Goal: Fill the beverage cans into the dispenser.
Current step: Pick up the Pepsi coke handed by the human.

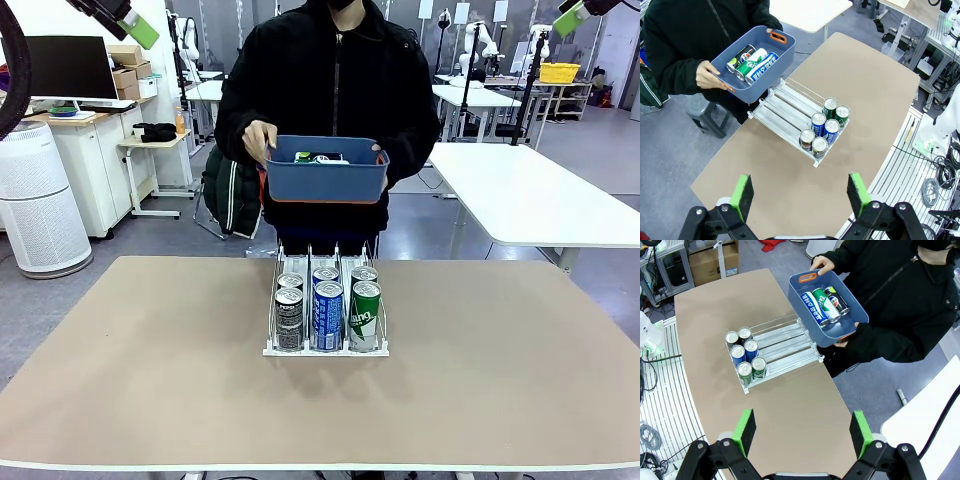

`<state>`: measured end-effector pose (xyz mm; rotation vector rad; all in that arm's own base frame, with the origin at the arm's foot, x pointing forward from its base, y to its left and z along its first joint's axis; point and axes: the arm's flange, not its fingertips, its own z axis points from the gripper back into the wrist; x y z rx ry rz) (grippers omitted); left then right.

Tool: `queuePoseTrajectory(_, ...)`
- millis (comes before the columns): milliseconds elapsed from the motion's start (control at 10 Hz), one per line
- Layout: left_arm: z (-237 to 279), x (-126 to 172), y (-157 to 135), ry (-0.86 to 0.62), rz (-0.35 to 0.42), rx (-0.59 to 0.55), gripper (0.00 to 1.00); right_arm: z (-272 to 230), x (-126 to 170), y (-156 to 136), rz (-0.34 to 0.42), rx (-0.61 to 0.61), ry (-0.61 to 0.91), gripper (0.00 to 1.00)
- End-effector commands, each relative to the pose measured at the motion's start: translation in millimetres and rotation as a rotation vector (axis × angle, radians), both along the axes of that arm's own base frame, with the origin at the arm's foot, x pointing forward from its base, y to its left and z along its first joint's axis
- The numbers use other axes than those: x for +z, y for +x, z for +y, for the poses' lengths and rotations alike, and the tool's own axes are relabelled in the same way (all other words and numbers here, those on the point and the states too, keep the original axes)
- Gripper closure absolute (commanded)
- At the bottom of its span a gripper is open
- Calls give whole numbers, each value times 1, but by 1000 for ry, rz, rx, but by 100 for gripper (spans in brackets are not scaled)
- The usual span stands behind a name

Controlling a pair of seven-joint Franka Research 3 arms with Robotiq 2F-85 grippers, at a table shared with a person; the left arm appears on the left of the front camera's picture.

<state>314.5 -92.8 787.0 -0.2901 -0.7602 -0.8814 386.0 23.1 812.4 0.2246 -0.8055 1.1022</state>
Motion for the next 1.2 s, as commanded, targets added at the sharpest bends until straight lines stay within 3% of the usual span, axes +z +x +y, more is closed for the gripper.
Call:
queuePoseTrajectory(0, 0, 0, 0, 0, -1, 0, 0, 0, 0, -1, -1, 0, 1, 0)
queuePoseTrajectory(1100, 0, 0, 0, 0, -1, 0, 0, 0, 0, -1, -1, 0, 1, 0)
